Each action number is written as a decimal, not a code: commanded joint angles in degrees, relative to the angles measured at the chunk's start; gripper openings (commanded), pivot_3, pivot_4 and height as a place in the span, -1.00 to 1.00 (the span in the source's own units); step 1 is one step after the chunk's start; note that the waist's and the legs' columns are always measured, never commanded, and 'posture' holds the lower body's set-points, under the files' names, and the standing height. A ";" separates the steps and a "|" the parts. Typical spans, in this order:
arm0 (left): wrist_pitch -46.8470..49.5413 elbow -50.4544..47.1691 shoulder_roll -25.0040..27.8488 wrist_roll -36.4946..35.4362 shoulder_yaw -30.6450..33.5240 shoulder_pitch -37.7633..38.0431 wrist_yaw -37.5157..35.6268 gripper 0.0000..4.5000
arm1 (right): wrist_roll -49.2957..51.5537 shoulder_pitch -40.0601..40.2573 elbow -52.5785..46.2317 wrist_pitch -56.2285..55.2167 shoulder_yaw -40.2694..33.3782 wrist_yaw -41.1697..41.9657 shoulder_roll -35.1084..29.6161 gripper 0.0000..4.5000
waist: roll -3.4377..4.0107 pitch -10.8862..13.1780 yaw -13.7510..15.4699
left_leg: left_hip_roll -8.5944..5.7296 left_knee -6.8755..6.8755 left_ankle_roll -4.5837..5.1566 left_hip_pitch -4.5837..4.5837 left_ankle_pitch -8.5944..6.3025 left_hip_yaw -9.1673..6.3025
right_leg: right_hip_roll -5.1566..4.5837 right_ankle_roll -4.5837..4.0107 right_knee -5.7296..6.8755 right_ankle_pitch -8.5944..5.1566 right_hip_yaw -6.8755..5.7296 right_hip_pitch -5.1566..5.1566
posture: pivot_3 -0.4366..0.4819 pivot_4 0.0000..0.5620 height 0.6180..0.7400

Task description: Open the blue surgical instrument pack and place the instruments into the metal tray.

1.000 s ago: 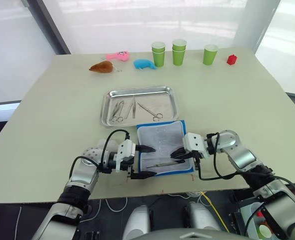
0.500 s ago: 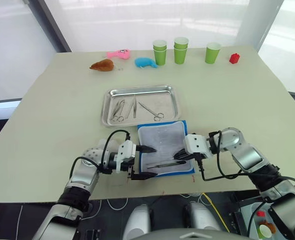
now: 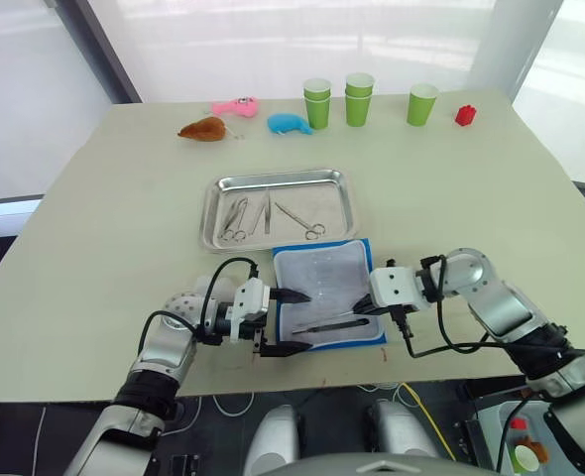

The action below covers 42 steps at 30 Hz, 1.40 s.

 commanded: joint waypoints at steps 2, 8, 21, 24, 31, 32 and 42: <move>4.05 6.16 0.21 4.76 -4.44 3.69 -0.38 1.00 | 0.72 -1.44 -4.11 1.30 -1.30 0.78 -1.46 -1.00 | 0.03 0.07 0.01 | 0.00 0.00 0.00 -0.01 0.00 0.00 | 0.00 0.00 -0.02 0.00 0.00 0.00 | -0.05 -0.47 1.00; 4.04 6.05 0.14 4.79 -4.56 3.71 -0.48 1.00 | 1.48 -1.82 -7.16 3.59 -1.69 1.16 -2.38 -1.00 | 0.09 0.12 0.03 | 0.00 -0.01 0.00 -0.02 0.00 0.01 | 0.00 0.00 -0.05 0.00 -0.04 0.00 | -0.05 -0.47 1.00; 4.24 5.45 0.13 4.72 -4.71 4.30 -0.58 1.00 | 2.03 -2.74 -10.10 5.37 -2.67 1.74 -5.00 -1.00 | 0.10 0.27 0.35 | 0.00 -0.06 0.00 -0.09 0.00 0.02 | 0.00 0.00 -0.17 0.00 -0.11 -0.01 | -0.05 -0.47 1.00; 4.35 5.46 0.08 4.71 -4.73 4.21 -0.63 1.00 | 1.97 -2.90 -10.18 5.34 -2.86 1.91 -5.53 -1.00 | 0.12 0.29 0.49 | 0.00 -0.09 0.00 -0.09 0.00 0.03 | 0.00 0.00 -0.18 0.00 -0.11 -0.01 | -0.05 -0.47 1.00; 4.33 5.67 -0.13 4.70 -4.73 4.15 -0.76 1.00 | 2.28 -2.73 -9.93 4.89 -4.01 2.43 -7.94 -1.00 | 0.15 0.30 0.63 | 0.00 -0.11 0.00 -0.10 -0.01 0.05 | 0.00 0.00 -0.23 0.00 -0.10 -0.01 | -0.05 -0.47 1.00; 4.34 5.79 -0.23 4.67 -4.72 4.08 -0.79 1.00 | 2.38 -2.57 -9.78 4.66 -4.15 2.48 -8.39 -1.00 | 0.15 0.30 0.64 | 0.00 -0.12 0.01 -0.09 -0.01 0.06 | 0.00 0.00 -0.24 0.00 -0.10 -0.01 | -0.05 -0.47 1.00; 3.98 6.59 -0.95 4.71 -4.71 3.75 -0.73 1.00 | 3.72 -1.65 -9.58 3.84 -6.22 3.82 -12.80 -1.00 | 0.21 0.31 0.79 | 0.00 -0.12 0.02 -0.12 -0.02 0.09 | -0.01 0.00 -0.30 0.00 -0.09 -0.01 | -0.05 -0.47 1.00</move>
